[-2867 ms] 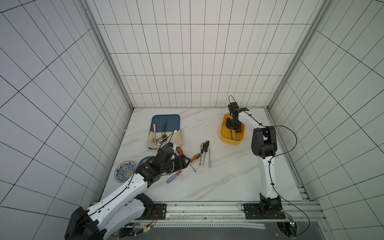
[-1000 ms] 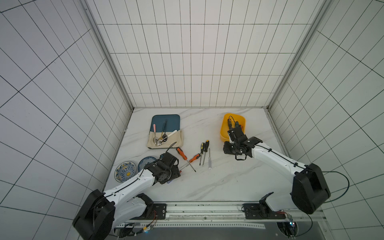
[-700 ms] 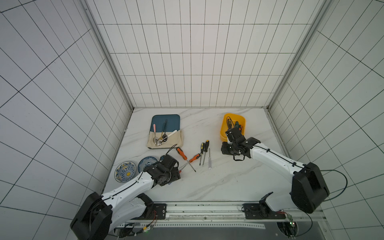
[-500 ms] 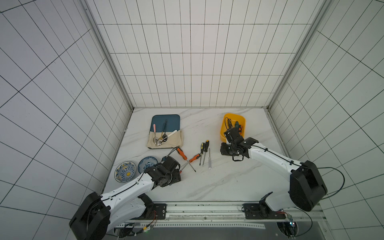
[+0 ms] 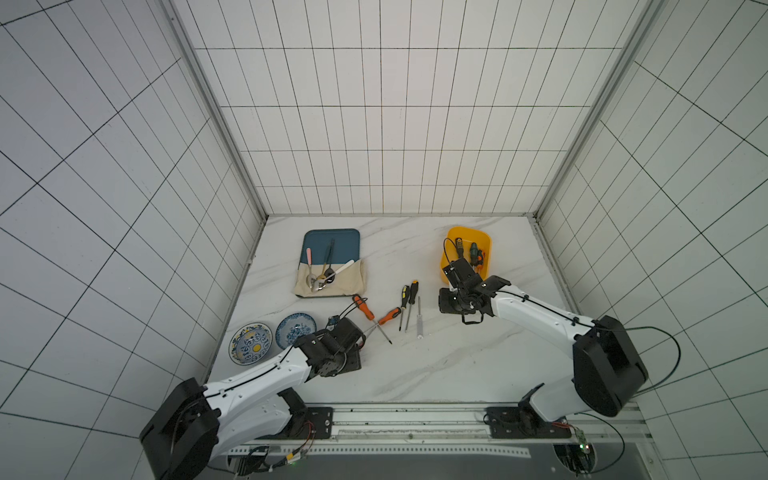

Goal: Put the screwdriver on the desktop into the storage box
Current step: Pick up the screwdriver from the center of the board.

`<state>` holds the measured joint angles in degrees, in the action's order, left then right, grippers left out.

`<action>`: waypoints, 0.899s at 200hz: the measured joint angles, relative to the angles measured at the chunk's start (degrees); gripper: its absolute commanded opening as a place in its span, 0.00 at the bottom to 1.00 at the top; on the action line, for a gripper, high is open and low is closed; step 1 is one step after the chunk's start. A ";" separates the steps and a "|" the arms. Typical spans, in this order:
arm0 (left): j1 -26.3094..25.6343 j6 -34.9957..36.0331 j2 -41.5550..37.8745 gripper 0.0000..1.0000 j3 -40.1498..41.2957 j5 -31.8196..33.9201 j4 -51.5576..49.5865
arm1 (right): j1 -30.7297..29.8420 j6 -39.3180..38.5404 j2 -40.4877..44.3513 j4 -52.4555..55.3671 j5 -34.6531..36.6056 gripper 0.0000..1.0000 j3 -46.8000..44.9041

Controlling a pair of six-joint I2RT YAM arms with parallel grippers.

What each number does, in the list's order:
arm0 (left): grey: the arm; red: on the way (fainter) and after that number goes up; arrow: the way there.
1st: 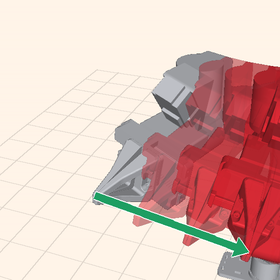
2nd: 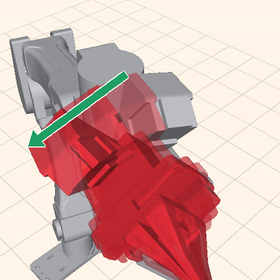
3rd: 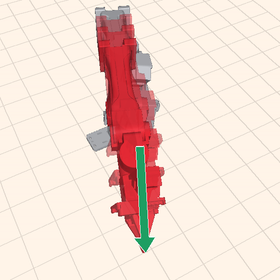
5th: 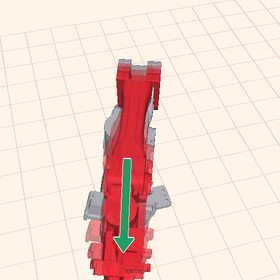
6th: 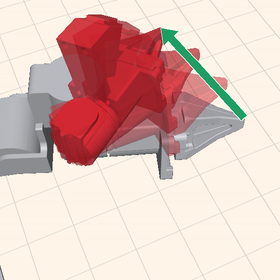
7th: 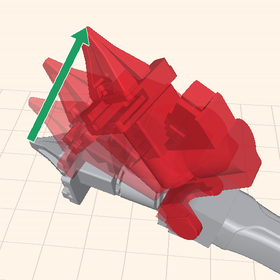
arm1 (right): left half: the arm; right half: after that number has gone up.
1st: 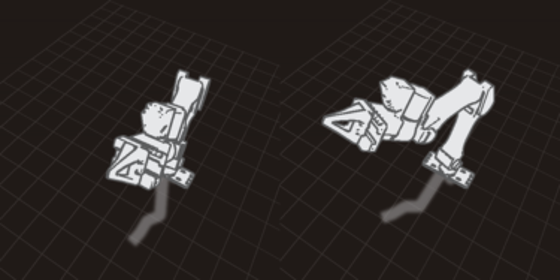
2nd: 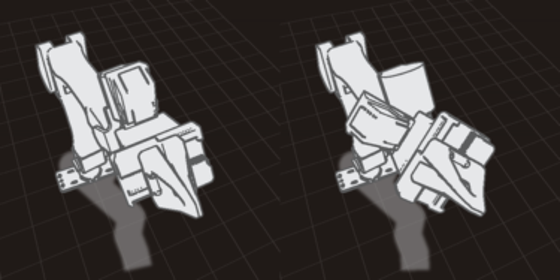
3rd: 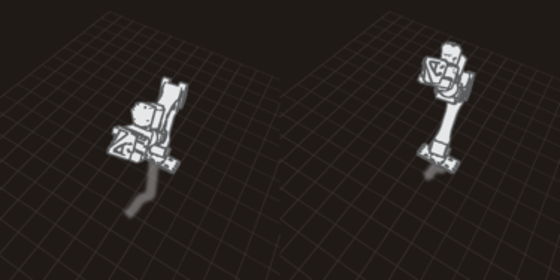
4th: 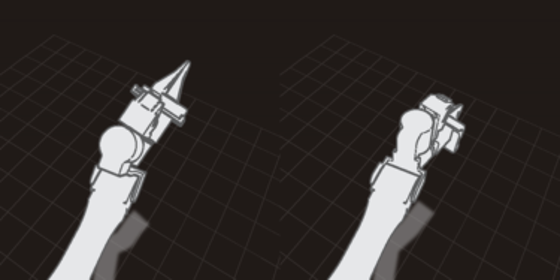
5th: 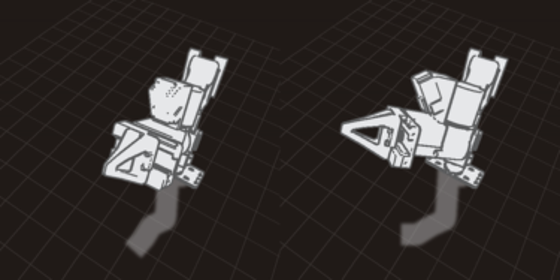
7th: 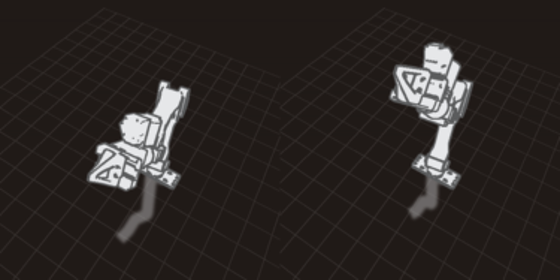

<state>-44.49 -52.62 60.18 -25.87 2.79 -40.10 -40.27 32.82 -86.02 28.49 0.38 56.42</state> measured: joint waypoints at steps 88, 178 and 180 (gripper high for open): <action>-5.86 0.00 3.63 0.46 -1.31 3.72 0.04 | -0.37 -0.02 -1.14 0.13 0.66 0.36 0.02; -9.84 -0.55 6.16 0.41 -2.29 4.13 1.36 | -0.37 -0.02 -1.14 0.59 1.55 0.36 0.04; -9.90 -0.55 6.27 0.41 -2.36 4.15 1.33 | -0.37 -0.02 -1.14 0.59 1.57 0.36 0.04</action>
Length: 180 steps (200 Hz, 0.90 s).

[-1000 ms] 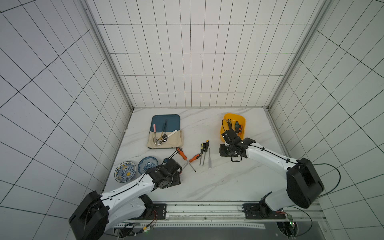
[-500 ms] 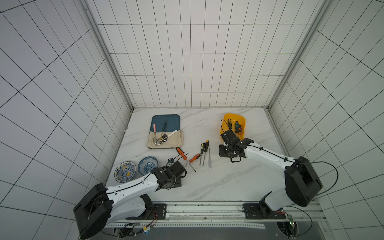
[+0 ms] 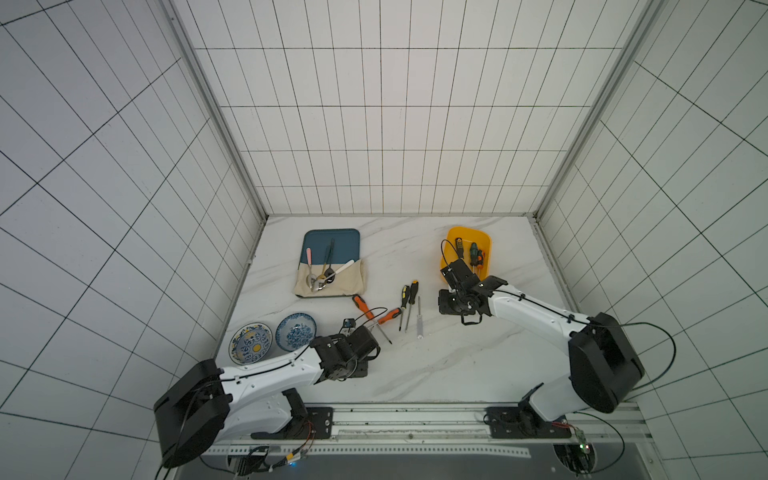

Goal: Put the screwdriver on the desktop into the storage box
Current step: Pick up the screwdriver from the center of the board.

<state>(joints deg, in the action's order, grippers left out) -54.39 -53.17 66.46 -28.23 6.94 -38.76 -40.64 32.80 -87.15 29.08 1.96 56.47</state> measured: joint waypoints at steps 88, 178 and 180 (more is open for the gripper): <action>-4.15 -1.90 3.85 0.32 -2.08 1.77 -0.07 | 0.00 0.00 0.83 1.16 1.73 0.36 0.00; -5.60 -2.80 8.02 0.08 -4.63 3.39 -2.29 | 0.00 -0.22 2.58 1.27 2.62 0.36 0.00; -5.62 -2.80 8.11 0.07 -4.70 3.39 -2.36 | 0.00 -0.22 2.62 1.27 2.64 0.36 0.00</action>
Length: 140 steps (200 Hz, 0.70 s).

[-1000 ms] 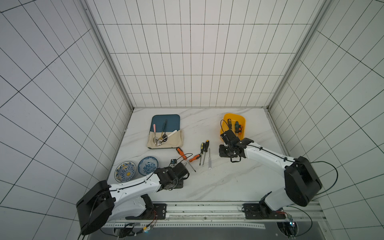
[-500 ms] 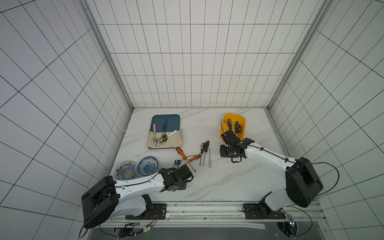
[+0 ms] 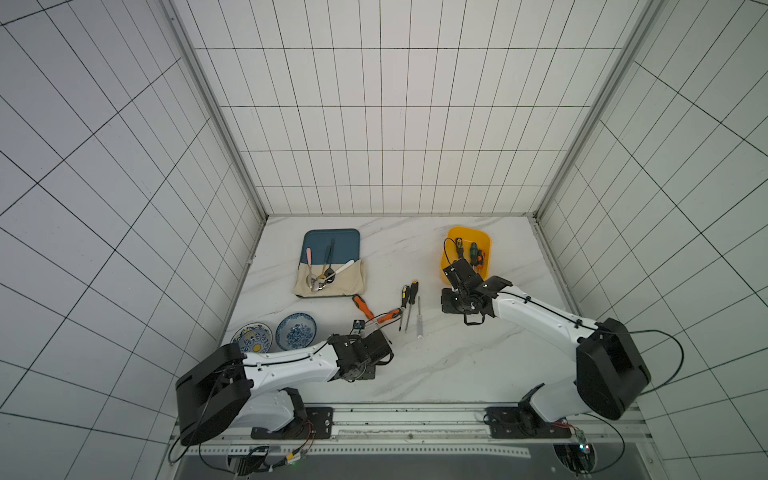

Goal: Put the screwdriver on the desktop into the storage box
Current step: Pick up the screwdriver from the center of the board.

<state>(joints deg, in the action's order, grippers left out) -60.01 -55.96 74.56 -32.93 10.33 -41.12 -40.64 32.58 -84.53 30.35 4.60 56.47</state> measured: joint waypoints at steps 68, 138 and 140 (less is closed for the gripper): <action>-0.46 0.02 -3.43 0.00 0.87 -1.20 -0.81 | 0.02 -0.17 0.39 0.02 -0.15 0.41 0.00; -0.55 1.62 -15.21 0.00 -2.69 -2.36 -7.28 | 0.15 -0.17 5.57 -1.44 -6.78 0.45 -0.02; -0.44 1.66 -15.26 0.00 -2.91 -2.38 -7.26 | 0.15 -0.17 5.62 -1.51 -6.88 0.45 -0.02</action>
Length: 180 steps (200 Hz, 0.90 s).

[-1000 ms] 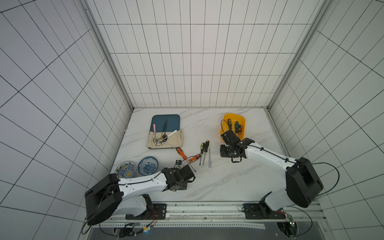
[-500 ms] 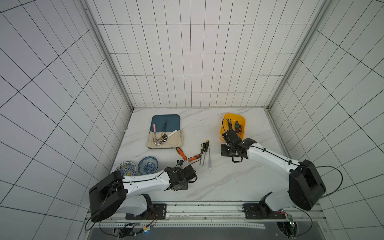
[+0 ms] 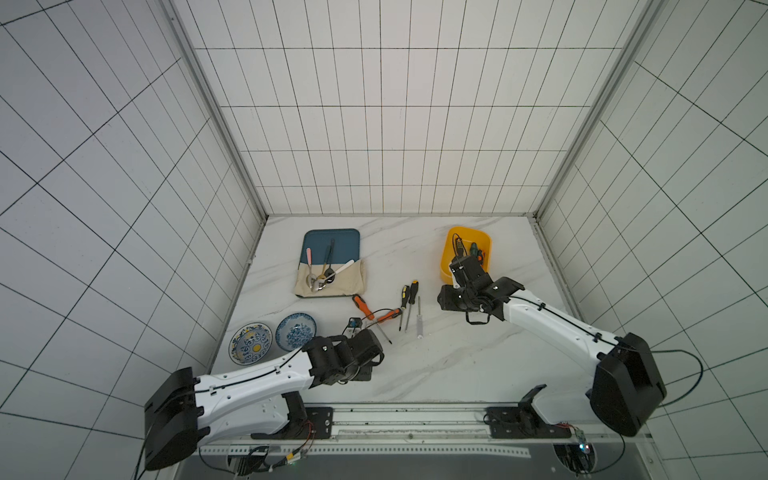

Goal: Put the screwdriver on the desktop into the storage box
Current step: Pick up the screwdriver from the center of the board, then place the screwdriver in the storage box.

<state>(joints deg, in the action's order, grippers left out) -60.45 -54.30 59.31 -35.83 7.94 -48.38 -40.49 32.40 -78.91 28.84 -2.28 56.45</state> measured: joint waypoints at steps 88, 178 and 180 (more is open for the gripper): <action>5.14 4.83 -6.62 0.00 -2.54 -0.72 3.52 | 0.00 2.67 0.81 -9.46 -15.65 0.48 -0.79; 15.21 8.74 -13.99 0.00 0.26 -11.69 20.92 | -4.22 10.82 -6.38 -29.57 -34.47 0.48 -0.74; 15.28 8.81 -14.03 0.00 0.31 -11.98 21.20 | -4.35 10.84 -6.51 -29.75 -34.62 0.48 -0.72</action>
<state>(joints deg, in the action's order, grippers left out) -45.17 -45.50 45.28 -35.53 -4.03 -27.18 -44.84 43.24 -85.43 -0.91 -36.91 55.72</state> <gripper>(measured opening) 0.242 0.483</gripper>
